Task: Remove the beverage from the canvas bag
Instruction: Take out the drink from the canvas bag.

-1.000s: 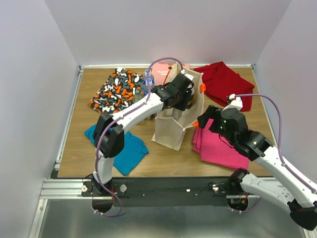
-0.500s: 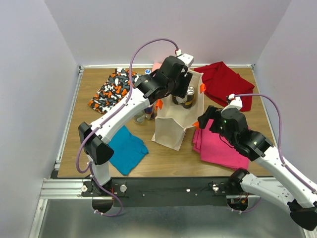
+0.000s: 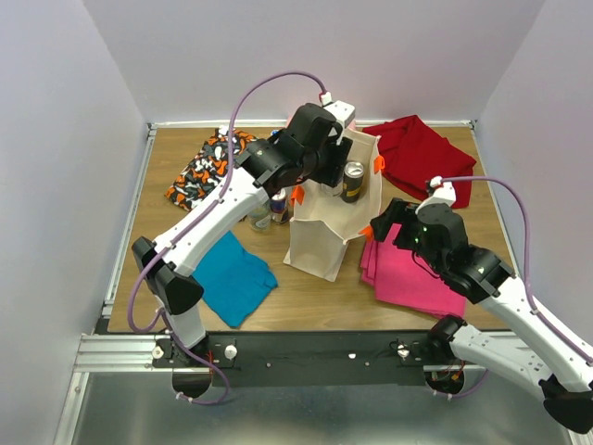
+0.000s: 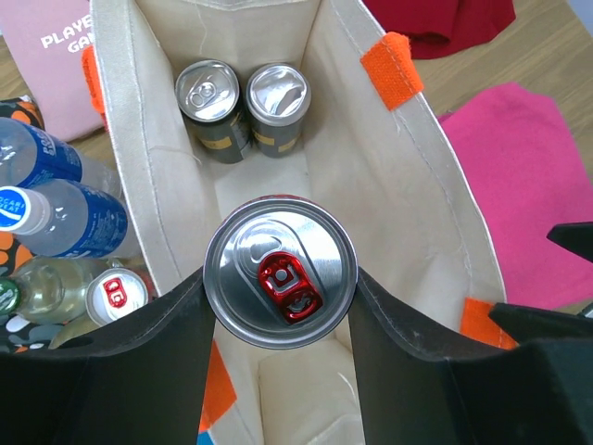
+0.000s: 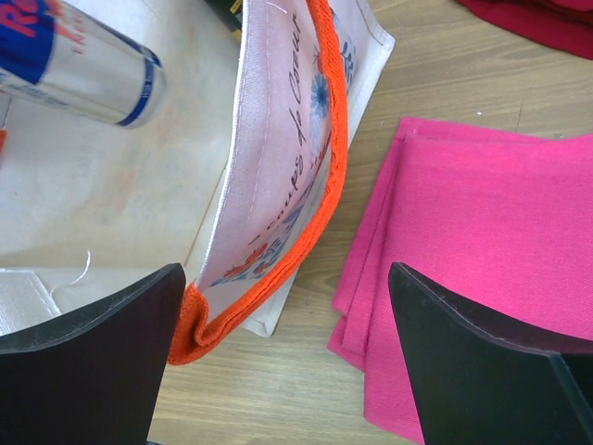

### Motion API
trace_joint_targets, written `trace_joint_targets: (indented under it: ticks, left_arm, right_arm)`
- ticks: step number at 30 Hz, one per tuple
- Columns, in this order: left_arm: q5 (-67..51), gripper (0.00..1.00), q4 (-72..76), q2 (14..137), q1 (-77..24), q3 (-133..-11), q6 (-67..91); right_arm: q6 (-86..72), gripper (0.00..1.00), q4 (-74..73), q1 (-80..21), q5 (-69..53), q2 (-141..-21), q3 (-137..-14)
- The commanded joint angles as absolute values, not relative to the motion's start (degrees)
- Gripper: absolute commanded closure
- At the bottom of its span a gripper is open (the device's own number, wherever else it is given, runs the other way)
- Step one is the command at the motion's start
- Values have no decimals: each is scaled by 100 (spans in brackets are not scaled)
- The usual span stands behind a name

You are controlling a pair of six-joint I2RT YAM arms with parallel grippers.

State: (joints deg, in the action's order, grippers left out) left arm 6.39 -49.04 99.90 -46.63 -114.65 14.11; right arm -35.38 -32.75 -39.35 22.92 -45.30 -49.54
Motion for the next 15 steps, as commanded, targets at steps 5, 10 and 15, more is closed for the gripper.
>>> trace_joint_targets:
  ticks: [5,10,15]
  left_arm:
    - [685,100,-4886,9440,-4702,-11997,1222]
    - [1018,100,-4931,9186,-4702,-12076,1125]
    - [1537,100,-4685,8746,-4693,-11743,1064]
  right_arm:
    - [-3516,1,-3410,-3929,2250,-4403,-4922]
    - [-3524,1,-3393,-3929,2224,-4465,-4913]
    - [-3507,1,-3349,-3929,2215,-4526,-4904]
